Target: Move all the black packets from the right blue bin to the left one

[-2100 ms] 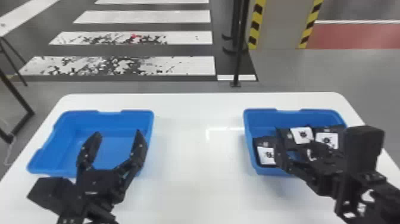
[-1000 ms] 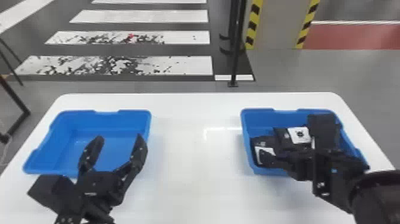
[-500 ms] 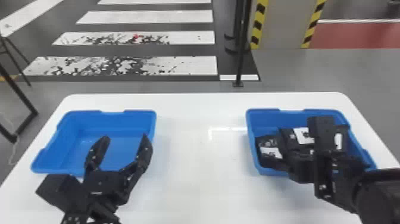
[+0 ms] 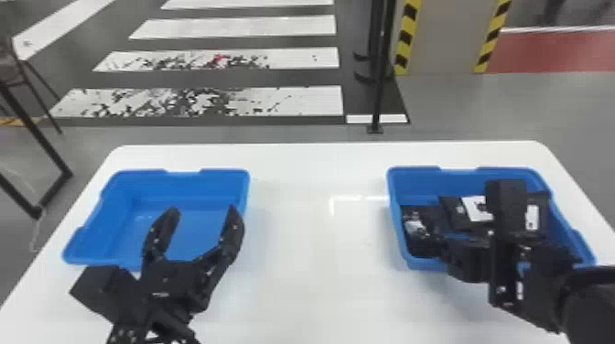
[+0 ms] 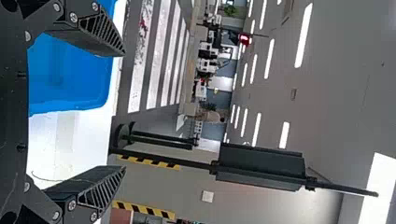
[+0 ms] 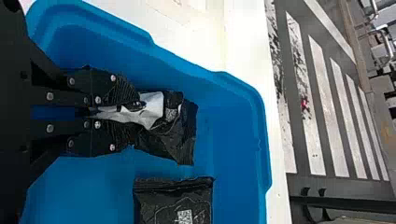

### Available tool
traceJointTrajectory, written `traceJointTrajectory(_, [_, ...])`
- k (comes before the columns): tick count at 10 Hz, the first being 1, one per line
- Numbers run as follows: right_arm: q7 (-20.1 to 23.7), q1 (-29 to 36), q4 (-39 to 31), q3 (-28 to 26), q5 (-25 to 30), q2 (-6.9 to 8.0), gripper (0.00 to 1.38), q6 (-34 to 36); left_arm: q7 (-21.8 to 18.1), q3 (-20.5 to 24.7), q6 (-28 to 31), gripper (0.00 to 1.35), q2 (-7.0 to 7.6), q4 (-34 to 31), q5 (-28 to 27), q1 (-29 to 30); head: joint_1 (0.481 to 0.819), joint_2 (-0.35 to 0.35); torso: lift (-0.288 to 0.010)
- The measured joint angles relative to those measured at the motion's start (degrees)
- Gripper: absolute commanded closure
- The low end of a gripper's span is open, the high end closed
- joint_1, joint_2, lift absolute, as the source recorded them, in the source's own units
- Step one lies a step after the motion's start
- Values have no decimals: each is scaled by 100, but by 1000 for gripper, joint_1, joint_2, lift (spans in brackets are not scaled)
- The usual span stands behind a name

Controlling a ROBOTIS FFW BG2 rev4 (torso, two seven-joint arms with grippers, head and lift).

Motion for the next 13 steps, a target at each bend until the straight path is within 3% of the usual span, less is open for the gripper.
traceJointTrajectory(3, [3,420,-713,-231,55,9,1154,-804,43,-73,96,197,9,7,418,0,695,53,-168])
traceJointTrajectory(4, [190,582,-989,-360,21,9,1154,-1043,43,-125,77,193,17,12,645,-7,695,50,-168])
traceJointTrajectory(5, [791,619,-973,-492,-76,8,1154,-1489,10,-226,57,197,40,14,1091,-24,695,52,-168])
traceJointTrajectory(7, [2020,281,-111,-419,-784,-71,1154,-2480,-271,-372,-32,200,61,14,2126,-80,695,78,-168])
traceJointTrajectory(10, [2901,-350,1034,598,-2022,-293,1153,-2821,-533,-619,-310,200,101,14,2832,-262,695,160,-168])
traceJointTrajectory(13, [2927,-800,1513,1742,-2659,-385,1153,-2782,-537,-739,-431,200,136,14,2417,-374,695,256,-168])
